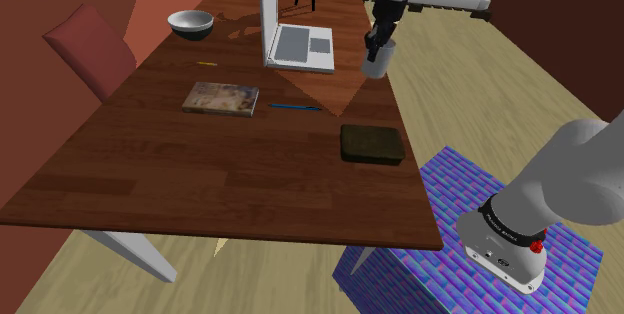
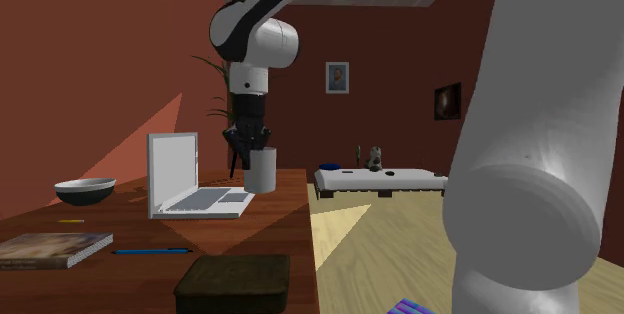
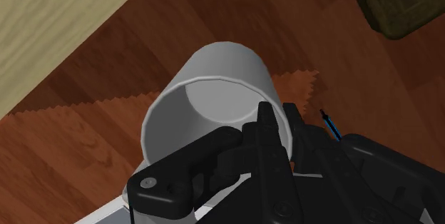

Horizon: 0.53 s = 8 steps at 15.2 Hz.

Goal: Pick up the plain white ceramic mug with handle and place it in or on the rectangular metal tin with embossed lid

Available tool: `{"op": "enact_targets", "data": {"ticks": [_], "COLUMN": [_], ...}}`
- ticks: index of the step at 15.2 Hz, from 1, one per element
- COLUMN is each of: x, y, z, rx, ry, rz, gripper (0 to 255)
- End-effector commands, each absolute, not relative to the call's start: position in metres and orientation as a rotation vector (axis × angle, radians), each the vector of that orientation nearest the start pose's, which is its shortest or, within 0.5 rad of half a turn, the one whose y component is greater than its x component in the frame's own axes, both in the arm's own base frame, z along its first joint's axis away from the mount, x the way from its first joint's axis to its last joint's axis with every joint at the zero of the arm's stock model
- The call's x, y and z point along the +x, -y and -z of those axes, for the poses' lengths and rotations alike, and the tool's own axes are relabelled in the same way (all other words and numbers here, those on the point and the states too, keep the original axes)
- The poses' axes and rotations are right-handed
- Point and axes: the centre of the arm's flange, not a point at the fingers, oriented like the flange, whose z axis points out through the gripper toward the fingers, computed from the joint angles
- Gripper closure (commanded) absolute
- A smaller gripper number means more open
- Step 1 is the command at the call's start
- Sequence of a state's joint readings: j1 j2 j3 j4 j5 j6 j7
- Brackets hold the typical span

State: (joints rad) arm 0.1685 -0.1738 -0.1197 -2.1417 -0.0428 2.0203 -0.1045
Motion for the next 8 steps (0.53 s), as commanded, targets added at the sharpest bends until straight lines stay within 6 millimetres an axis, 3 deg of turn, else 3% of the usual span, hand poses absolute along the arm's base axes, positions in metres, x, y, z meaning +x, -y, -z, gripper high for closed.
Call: {"op": "enact_targets", "data": {"ticks": [1,8], "x": [0.484,0.417], "y": [-0.041,-0.104], "z": [-0.485,-0.491], "rx": [-3.149,-3.149], "ry": [0.271,0.271], "rz": [0.08,0.08], "gripper": [255,255]}}
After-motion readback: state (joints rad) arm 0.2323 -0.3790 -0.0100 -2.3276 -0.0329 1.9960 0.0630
